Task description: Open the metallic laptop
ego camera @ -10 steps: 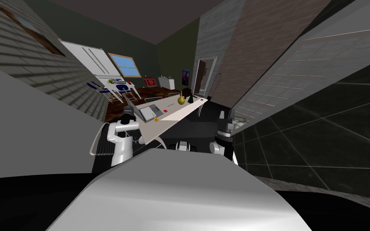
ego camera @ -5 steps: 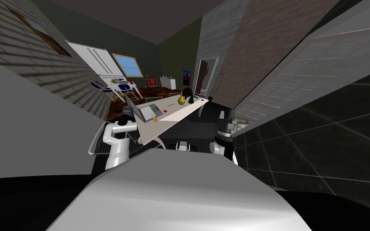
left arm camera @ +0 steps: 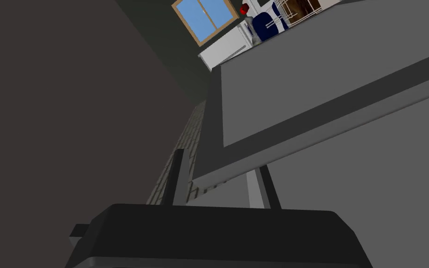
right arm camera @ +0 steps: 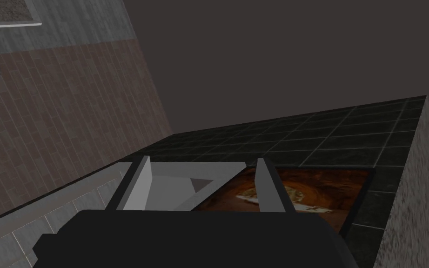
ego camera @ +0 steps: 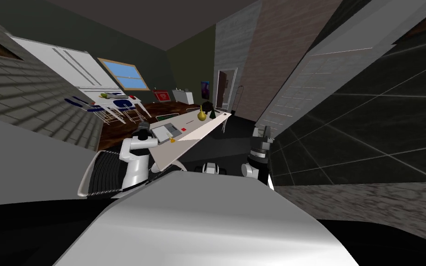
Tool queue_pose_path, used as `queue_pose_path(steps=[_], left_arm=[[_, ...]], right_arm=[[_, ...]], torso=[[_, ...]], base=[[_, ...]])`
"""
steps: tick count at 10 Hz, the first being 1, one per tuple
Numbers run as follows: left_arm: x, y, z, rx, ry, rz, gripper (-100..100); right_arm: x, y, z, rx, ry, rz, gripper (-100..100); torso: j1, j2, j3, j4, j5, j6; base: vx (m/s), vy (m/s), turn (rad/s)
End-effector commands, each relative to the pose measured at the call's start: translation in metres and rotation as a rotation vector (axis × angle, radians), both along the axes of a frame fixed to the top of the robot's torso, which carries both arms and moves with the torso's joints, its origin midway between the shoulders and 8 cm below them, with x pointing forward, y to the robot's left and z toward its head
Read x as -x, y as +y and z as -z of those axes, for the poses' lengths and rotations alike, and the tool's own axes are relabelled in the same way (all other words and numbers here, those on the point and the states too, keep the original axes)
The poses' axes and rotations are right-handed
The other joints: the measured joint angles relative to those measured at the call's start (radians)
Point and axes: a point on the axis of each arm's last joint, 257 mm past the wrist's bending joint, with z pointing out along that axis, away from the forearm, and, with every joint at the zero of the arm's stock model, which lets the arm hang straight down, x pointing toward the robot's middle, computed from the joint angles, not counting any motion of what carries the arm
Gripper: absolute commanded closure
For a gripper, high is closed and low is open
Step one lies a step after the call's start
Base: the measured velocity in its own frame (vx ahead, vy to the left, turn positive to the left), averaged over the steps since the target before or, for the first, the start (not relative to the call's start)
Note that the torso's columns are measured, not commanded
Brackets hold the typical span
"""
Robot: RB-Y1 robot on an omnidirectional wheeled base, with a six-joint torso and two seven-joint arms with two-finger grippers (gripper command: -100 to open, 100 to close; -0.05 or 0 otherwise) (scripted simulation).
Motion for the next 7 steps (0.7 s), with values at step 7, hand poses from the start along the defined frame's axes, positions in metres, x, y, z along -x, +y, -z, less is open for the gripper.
queue_pose_path(steps=[7], left_arm=[[0.027,0.042,0.027,-0.143,0.297,-0.141,100]], right_arm=[[0.000,0.000,0.000,0.000,0.000,0.000,0]], torso=[[-0.003,0.007,0.004,0.005,-0.005,-0.006]], base=[[0.016,-0.026,-0.165]])
